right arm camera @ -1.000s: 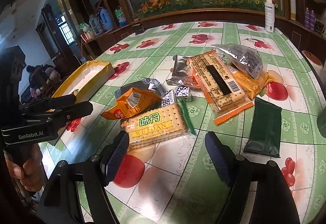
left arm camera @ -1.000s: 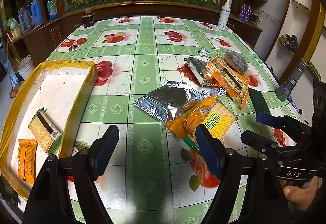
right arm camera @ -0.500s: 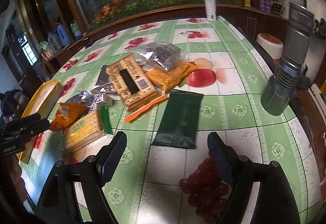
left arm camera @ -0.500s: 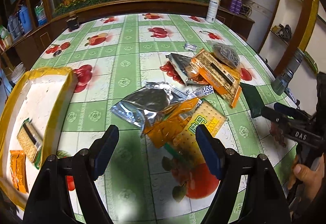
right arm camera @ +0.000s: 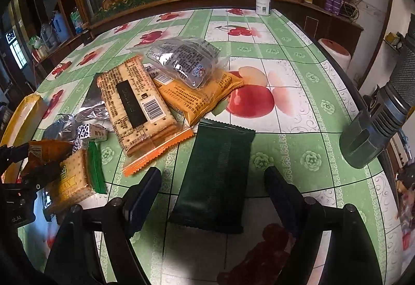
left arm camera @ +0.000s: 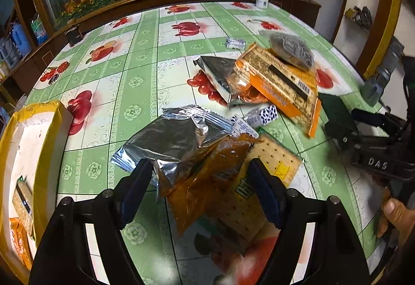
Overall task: Organize snacks
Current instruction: 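Grasp an orange snack bag with the left tool while the right tool grasps the dark green packet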
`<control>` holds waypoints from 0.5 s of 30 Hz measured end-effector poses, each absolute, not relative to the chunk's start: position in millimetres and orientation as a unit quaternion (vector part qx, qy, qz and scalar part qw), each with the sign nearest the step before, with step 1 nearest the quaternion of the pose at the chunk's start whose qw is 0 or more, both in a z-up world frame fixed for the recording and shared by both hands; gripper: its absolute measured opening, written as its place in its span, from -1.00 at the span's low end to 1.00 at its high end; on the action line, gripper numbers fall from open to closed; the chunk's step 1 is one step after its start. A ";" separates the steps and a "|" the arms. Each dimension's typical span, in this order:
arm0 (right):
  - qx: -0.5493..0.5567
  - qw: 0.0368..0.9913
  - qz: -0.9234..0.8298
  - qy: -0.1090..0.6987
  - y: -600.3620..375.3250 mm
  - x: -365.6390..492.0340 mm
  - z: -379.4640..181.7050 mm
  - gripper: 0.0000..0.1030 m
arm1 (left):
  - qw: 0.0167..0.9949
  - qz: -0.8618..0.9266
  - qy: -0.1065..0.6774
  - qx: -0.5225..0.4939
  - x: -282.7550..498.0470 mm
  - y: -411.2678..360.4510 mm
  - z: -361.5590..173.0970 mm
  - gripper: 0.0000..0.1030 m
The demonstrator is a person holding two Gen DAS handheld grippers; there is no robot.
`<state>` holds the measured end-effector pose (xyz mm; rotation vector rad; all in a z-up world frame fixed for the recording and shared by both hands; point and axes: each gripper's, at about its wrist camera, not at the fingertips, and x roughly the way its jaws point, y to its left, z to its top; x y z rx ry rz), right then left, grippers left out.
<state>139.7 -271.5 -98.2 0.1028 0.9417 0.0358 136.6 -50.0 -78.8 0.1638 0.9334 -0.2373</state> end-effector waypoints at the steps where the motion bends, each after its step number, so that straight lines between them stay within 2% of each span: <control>1: 0.042 0.889 0.015 0.456 -270.5 140.9 -98.7 0.53 | 0.883 -0.115 0.448 0.075 137.1 -48.6 -78.6 0.17; 2: 0.032 0.889 0.014 0.457 -269.0 141.9 -99.1 0.49 | 0.883 -0.118 0.448 0.069 137.7 -46.5 -77.9 -0.09; 3: 0.025 0.889 0.013 0.457 -267.8 142.0 -99.0 0.34 | 0.884 -0.115 0.449 0.066 138.2 -44.3 -77.8 -0.35; 4: 0.022 0.891 0.015 0.454 -267.4 141.2 -98.2 0.14 | 0.882 -0.118 0.452 0.061 139.0 -42.1 -78.3 -0.40; 6: 0.018 0.892 0.016 0.451 -266.5 141.4 -96.5 -0.02 | 0.881 -0.120 0.455 0.053 139.2 -37.9 -80.3 -0.51; 11: 0.041 0.893 0.026 0.447 -274.2 136.2 -94.8 -0.10 | 0.883 -0.123 0.452 0.013 134.6 -21.7 -76.4 -0.74; 15: 0.062 0.894 0.034 0.443 -280.5 128.1 -91.3 -0.10 | 0.888 -0.119 0.444 -0.005 129.3 -9.0 -68.8 -0.74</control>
